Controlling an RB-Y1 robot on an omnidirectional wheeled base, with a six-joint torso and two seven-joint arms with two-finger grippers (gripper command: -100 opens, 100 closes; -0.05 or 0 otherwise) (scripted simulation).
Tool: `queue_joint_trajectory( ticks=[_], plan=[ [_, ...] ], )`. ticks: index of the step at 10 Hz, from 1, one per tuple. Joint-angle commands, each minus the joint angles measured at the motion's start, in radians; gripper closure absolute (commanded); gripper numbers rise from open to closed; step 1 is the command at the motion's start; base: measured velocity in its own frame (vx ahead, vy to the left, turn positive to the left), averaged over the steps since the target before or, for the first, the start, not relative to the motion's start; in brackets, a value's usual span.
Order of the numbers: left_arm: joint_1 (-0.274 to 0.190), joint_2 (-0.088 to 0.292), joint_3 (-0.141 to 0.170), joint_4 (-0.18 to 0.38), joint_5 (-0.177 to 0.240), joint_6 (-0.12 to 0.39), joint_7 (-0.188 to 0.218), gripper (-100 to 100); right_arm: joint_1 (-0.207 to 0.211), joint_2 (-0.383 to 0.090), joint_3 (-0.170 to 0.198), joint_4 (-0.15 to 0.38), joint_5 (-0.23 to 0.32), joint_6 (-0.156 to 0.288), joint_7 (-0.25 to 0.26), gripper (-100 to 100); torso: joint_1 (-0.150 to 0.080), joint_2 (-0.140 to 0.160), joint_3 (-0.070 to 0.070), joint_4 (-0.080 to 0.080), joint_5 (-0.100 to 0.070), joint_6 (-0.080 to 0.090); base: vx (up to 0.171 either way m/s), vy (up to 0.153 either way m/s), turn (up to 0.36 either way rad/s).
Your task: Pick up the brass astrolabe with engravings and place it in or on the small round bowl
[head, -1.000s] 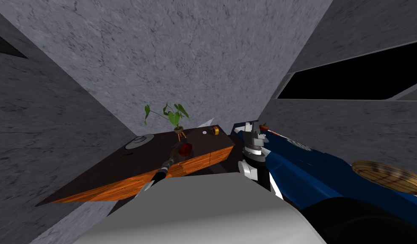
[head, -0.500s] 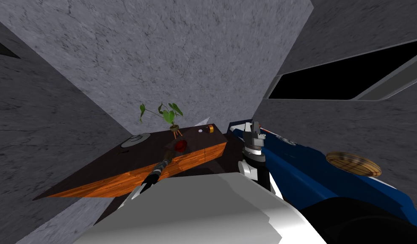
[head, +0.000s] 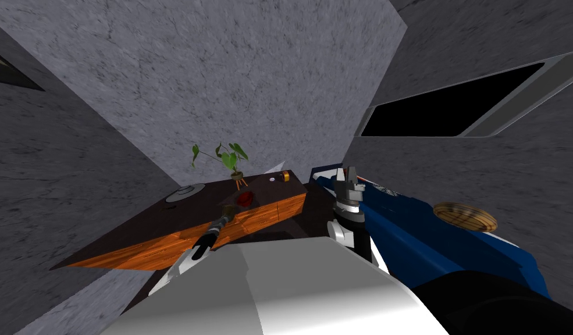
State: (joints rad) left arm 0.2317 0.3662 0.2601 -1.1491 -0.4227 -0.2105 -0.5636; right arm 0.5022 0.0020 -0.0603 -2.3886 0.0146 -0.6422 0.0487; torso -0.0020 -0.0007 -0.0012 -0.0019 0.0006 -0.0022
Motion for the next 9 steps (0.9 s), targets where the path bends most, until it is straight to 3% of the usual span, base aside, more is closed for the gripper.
queue_joint_trajectory(
  ticks=[1, 3, 6, 9],
  plan=[
    [-0.036, 0.008, -0.014, -0.013, 0.007, 0.022, 0.021, 100, 0.000, 0.000, 0.000, 0.000, 0.000, 0.000, 0.000, 0, 0.000, 0.000, 0.000, 0.000, 0.000, 0.000, 0.058, 0.001, 0.011],
    [-0.092, 0.013, -0.042, -0.039, 0.019, 0.053, 0.054, 100, 0.000, 0.000, 0.000, 0.000, 0.000, 0.000, 0.000, 0, 0.001, -0.006, -0.003, -0.001, 0.000, 0.001, 0.084, 0.001, 0.017],
    [-0.107, 0.014, -0.050, -0.046, 0.022, 0.061, 0.062, 100, 0.000, 0.000, 0.000, 0.000, 0.000, 0.000, 0.000, 0, 0.004, -0.008, -0.005, -0.002, 0.003, 0.004, 0.043, 0.003, 0.002],
    [-0.157, 0.018, -0.075, -0.069, 0.033, 0.085, 0.090, 100, 0.000, 0.000, 0.000, 0.000, 0.000, 0.000, 0.000, 0, 0.004, -0.007, -0.005, -0.002, 0.003, 0.005, 0.032, 0.000, 0.014]
  ],
)
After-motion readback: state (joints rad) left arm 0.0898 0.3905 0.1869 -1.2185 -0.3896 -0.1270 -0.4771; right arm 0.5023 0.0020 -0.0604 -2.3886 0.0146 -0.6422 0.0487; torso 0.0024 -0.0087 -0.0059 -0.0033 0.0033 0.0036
